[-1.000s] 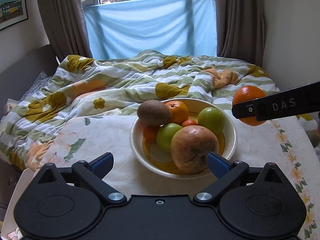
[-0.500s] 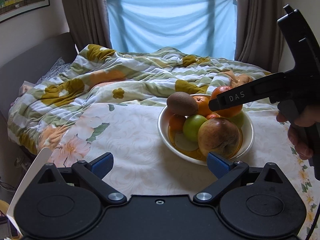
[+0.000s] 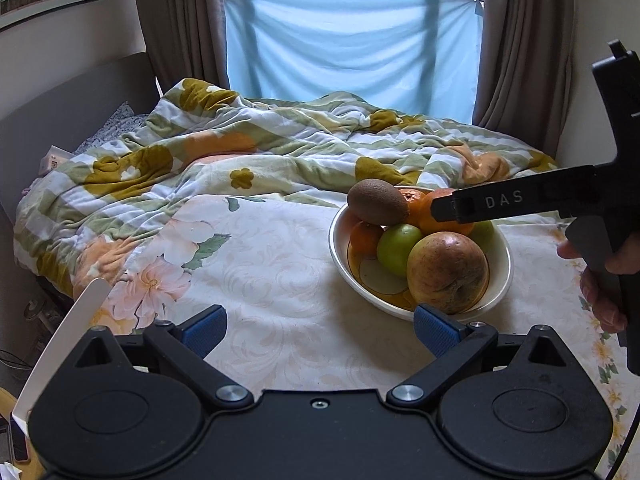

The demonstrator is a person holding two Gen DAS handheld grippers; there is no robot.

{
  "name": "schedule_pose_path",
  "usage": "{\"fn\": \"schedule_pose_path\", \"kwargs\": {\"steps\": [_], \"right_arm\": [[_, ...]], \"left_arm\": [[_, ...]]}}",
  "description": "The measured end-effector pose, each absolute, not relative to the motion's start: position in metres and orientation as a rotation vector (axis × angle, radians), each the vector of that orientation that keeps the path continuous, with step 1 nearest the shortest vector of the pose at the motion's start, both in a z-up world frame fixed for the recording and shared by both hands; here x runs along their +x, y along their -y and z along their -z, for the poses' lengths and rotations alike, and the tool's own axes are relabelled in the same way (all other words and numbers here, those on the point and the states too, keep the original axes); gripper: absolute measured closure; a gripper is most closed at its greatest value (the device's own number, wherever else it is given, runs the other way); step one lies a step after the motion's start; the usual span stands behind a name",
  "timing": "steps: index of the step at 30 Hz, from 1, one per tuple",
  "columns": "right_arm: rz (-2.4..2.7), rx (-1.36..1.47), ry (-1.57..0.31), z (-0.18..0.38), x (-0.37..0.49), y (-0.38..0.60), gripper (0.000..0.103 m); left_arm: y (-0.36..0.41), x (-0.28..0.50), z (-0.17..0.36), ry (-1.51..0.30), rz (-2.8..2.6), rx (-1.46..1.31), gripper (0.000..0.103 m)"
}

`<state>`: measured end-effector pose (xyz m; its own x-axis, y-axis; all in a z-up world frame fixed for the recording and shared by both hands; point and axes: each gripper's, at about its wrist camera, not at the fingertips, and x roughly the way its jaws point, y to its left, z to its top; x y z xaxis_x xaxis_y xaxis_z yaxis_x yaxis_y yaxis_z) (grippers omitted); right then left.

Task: Organize fruits

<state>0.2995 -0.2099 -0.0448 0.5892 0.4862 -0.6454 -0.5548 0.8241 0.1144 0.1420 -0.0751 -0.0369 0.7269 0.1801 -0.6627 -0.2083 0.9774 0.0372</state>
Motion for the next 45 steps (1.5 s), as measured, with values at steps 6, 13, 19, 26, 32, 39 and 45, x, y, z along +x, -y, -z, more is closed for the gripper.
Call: {"fn": "schedule_pose_path", "kwargs": {"steps": [6,13,19,26,32,39,45], "right_arm": [[-0.551,-0.078,-0.697,0.023,0.273,0.219,0.0],[-0.445,-0.074,-0.66,-0.018,0.22,0.227,0.0],[-0.332,-0.05,-0.653,-0.049,0.161,0.235,0.0],[-0.192,-0.016,-0.684,-0.062,0.1,0.239,0.0],[-0.114,0.005,-0.726,-0.055,0.063,0.239,0.0],[-0.046,0.022,-0.763,-0.043,0.042,0.238,0.0],[-0.022,0.026,-0.774,-0.038,0.039,0.238,0.0]], "left_arm": [[0.07,0.127,0.017,-0.7,-0.147,-0.06,0.001],[0.066,0.103,-0.013,-0.666,-0.045,-0.051,0.001],[0.055,0.081,-0.035,-0.652,0.031,-0.046,0.0],[0.034,0.062,-0.045,-0.664,0.05,-0.025,0.0],[0.025,0.05,-0.038,-0.706,0.066,0.004,0.0],[0.021,0.042,-0.03,-0.731,0.081,0.01,0.0],[0.021,0.042,-0.03,-0.725,0.081,0.034,0.0]]}}
